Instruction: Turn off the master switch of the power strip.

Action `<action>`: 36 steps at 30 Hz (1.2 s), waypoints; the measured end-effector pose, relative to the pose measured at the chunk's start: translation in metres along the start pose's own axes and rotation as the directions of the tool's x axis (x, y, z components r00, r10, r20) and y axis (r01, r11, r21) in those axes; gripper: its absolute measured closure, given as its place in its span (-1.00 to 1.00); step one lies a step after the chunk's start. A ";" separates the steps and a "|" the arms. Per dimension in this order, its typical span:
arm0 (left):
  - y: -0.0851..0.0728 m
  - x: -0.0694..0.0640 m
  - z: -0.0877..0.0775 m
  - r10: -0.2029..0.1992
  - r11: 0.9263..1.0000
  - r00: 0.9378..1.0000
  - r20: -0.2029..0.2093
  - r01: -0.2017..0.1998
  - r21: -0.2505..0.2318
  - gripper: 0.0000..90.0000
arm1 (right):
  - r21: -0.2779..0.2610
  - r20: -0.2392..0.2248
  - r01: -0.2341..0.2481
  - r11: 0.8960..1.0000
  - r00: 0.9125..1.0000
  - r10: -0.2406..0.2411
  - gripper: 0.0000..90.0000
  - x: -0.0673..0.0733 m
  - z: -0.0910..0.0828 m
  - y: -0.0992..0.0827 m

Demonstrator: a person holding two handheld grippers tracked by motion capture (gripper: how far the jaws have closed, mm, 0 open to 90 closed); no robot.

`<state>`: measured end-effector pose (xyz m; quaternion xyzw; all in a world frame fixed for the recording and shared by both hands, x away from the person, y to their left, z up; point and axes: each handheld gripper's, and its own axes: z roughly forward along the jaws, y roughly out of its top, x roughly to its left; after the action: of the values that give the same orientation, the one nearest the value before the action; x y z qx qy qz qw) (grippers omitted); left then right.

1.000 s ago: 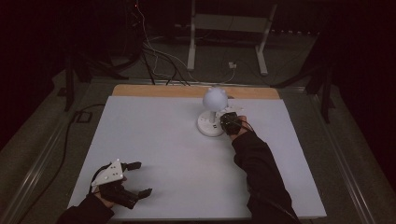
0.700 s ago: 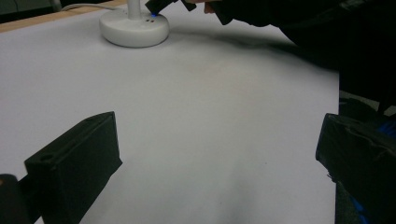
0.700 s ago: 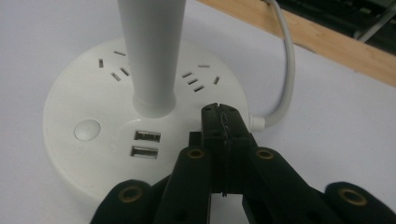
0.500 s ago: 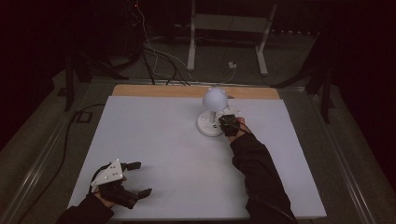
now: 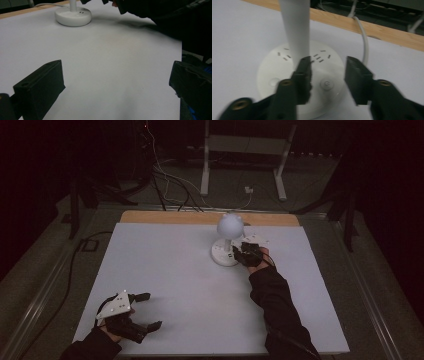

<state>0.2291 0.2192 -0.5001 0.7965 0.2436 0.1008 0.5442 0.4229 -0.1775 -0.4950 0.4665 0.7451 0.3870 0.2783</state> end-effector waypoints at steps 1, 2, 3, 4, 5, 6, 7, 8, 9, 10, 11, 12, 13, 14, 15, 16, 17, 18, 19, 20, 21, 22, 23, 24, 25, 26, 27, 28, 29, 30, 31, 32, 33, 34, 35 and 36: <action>0.000 0.000 0.000 -0.001 1.000 1.000 0.001 0.001 0.000 -0.99 | -0.008 -0.013 -0.001 1.000 1.000 0.001 0.01 0.000 -0.002 0.001; 0.000 0.000 0.000 -0.001 1.000 1.000 0.000 0.001 -0.001 -0.99 | -0.004 -0.031 -0.003 1.000 1.000 0.003 -0.07 -0.001 -0.004 0.001; 0.000 0.000 0.000 -0.001 1.000 1.000 -0.001 0.001 0.000 -0.99 | 0.000 -0.048 -0.007 1.000 0.999 0.007 -0.19 -0.001 -0.006 0.001; 0.000 0.000 0.000 -0.001 1.000 1.000 -0.001 0.001 0.001 -0.99 | -0.010 -0.061 -0.010 1.000 0.998 0.009 -0.32 -0.001 -0.009 0.001; 0.000 0.000 0.000 -0.001 1.000 1.000 -0.001 0.001 0.000 -0.99 | -0.028 -0.083 -0.007 1.000 0.997 0.004 -0.44 -0.001 -0.012 0.001; 0.000 0.000 0.000 -0.001 1.000 1.000 0.000 0.001 0.000 -0.99 | -0.036 -0.099 -0.017 0.999 0.995 0.013 -0.54 -0.002 -0.015 0.001; 0.000 0.000 0.000 -0.001 1.000 1.000 0.000 0.001 0.001 -0.99 | -0.041 -0.119 -0.026 0.999 0.993 0.021 -0.59 -0.002 -0.017 0.001; 0.000 0.000 0.000 -0.002 1.000 1.000 0.000 0.002 0.000 -0.99 | -0.044 -0.129 -0.036 0.998 0.991 0.030 -0.59 -0.002 -0.020 0.001; 0.000 0.000 0.000 -0.002 1.000 1.000 -0.001 0.002 0.000 -0.99 | -0.043 -0.135 -0.049 0.998 0.990 0.043 -0.59 -0.003 -0.023 0.001; 0.000 0.000 0.000 -0.002 1.000 1.000 -0.001 0.002 0.000 -0.99 | -0.048 -0.146 -0.070 0.996 0.987 0.063 -0.62 -0.004 -0.026 0.002; 0.000 0.000 0.000 -0.001 1.000 1.000 -0.001 0.001 0.000 -0.99 | -0.055 -0.160 -0.089 0.995 0.984 0.079 -0.68 -0.006 -0.028 0.002; 0.000 0.000 0.000 -0.003 1.000 1.000 -0.001 0.003 -0.001 -0.99 | -0.058 -0.163 -0.098 0.993 0.983 0.087 -0.66 -0.006 -0.030 0.002; 0.000 0.000 0.000 -0.003 1.000 1.000 -0.001 0.003 -0.003 -0.99 | -0.060 -0.160 -0.100 0.993 0.983 0.089 -0.67 -0.007 -0.032 0.002; 0.000 0.000 0.000 -0.003 1.000 1.000 -0.001 0.003 -0.003 -0.99 | -0.052 -0.165 -0.102 0.993 0.982 0.092 -0.68 -0.007 -0.034 0.002; 0.000 0.000 0.000 -0.004 1.000 1.000 -0.001 0.004 -0.004 -0.99 | -0.048 -0.156 -0.101 0.994 0.983 0.092 -0.70 -0.007 -0.035 0.002; 0.000 0.000 0.000 -0.004 1.000 1.000 -0.001 0.004 -0.005 -0.99 | -0.054 -0.170 -0.106 0.993 0.981 0.096 -0.78 -0.008 -0.037 0.001; 0.000 0.000 0.000 -0.005 1.000 1.000 -0.002 0.005 -0.005 -0.99 | -0.059 -0.192 -0.117 0.991 0.976 0.104 -0.87 -0.007 -0.039 0.000; 0.000 0.000 0.000 -0.005 1.000 1.000 -0.001 0.005 -0.004 -0.99 | -0.078 -0.195 -0.114 0.990 0.976 0.097 -0.95 -0.007 -0.041 0.000; 0.000 0.000 0.000 -0.005 1.000 1.000 -0.001 0.005 -0.003 -0.99 | -0.085 -0.211 -0.114 0.990 0.973 0.094 -0.95 -0.007 -0.043 -0.001; 0.000 0.000 0.000 -0.004 1.000 1.000 -0.003 0.004 -0.002 -0.99 | -0.075 -0.240 -0.129 0.989 0.965 0.107 -0.95 -0.007 -0.045 -0.001; 0.000 0.000 0.000 -0.003 1.000 1.000 -0.002 0.003 -0.002 -0.99 | -0.083 -0.248 -0.128 0.988 0.963 0.104 -0.95 -0.007 -0.047 -0.001; 0.000 0.000 0.000 -0.004 1.000 1.000 -0.002 0.004 -0.002 -0.99 | -0.084 -0.245 -0.114 0.990 0.965 0.090 -0.95 -0.006 -0.049 -0.002; 0.000 0.000 0.000 -0.005 1.000 1.000 -0.002 0.005 -0.003 -0.99 | -0.091 -0.242 -0.098 0.991 0.968 0.073 -0.95 -0.005 -0.051 -0.003; 0.000 0.000 0.000 -0.005 1.000 1.000 -0.002 0.005 -0.002 -0.99 | -0.116 -0.233 -0.080 0.990 0.971 0.051 -0.95 -0.005 -0.053 -0.004; 0.000 0.000 0.000 -0.005 1.000 1.000 -0.002 0.005 -0.002 -0.99 | -0.123 -0.232 -0.073 0.990 0.972 0.043 -0.95 -0.004 -0.054 -0.006; 0.000 0.000 0.000 -0.005 1.000 1.000 -0.002 0.005 -0.002 -0.99 | -0.123 -0.236 -0.072 0.990 0.971 0.041 -0.95 -0.004 -0.056 -0.007; 0.000 0.000 0.000 -0.006 1.000 1.000 -0.002 0.006 -0.002 -0.99 | -0.130 -0.239 -0.068 0.989 0.970 0.035 -0.95 -0.004 -0.058 -0.008; 0.000 0.000 0.000 -0.007 1.000 1.000 -0.001 0.007 -0.004 -0.99 | -0.132 -0.237 -0.059 0.989 0.971 0.026 -0.95 -0.004 -0.060 -0.010; 0.000 0.000 0.000 -0.006 1.000 1.000 -0.001 0.006 -0.002 -0.99 | -0.129 -0.238 -0.054 0.990 0.971 0.022 -0.95 -0.004 -0.061 -0.013; 0.000 0.000 0.000 -0.005 1.000 1.000 -0.003 0.005 0.001 -0.99 | -0.127 -0.242 -0.051 0.991 0.970 0.019 -0.95 -0.004 -0.063 -0.015; 0.000 0.000 0.000 -0.007 1.000 1.000 -0.002 0.007 -0.001 -0.99 | -0.125 -0.241 -0.039 0.991 0.971 0.008 -0.95 -0.003 -0.064 -0.017; 0.000 0.000 0.000 -0.010 1.000 1.000 -0.002 0.010 -0.004 -0.99 | -0.121 -0.241 -0.029 0.992 0.971 -0.001 -0.95 -0.002 -0.066 -0.020; 0.000 0.000 0.000 -0.010 1.000 1.000 -0.002 0.010 -0.005 -0.99 | -0.121 -0.243 -0.023 0.992 0.970 -0.007 -0.95 -0.002 -0.067 -0.023; 0.000 0.000 0.000 -0.008 1.000 1.000 -0.002 0.008 -0.002 -0.99 | -0.116 -0.248 -0.013 0.993 0.969 -0.017 -0.95 -0.001 -0.069 -0.025; 0.000 0.000 0.000 -0.007 1.000 1.000 -0.002 0.007 -0.001 -0.99 | -0.117 -0.249 -0.007 0.993 0.968 -0.022 -0.95 -0.001 -0.072 -0.027; 0.000 0.000 0.000 -0.008 1.000 1.000 -0.002 0.008 -0.003 -0.99 | -0.124 -0.246 -0.002 0.992 0.969 -0.028 -0.95 0.000 -0.074 -0.030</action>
<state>0.2293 0.2196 -0.5001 0.7947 0.2473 0.0998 0.5453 0.3513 -0.2090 -0.4793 0.3915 0.7516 0.4859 0.2141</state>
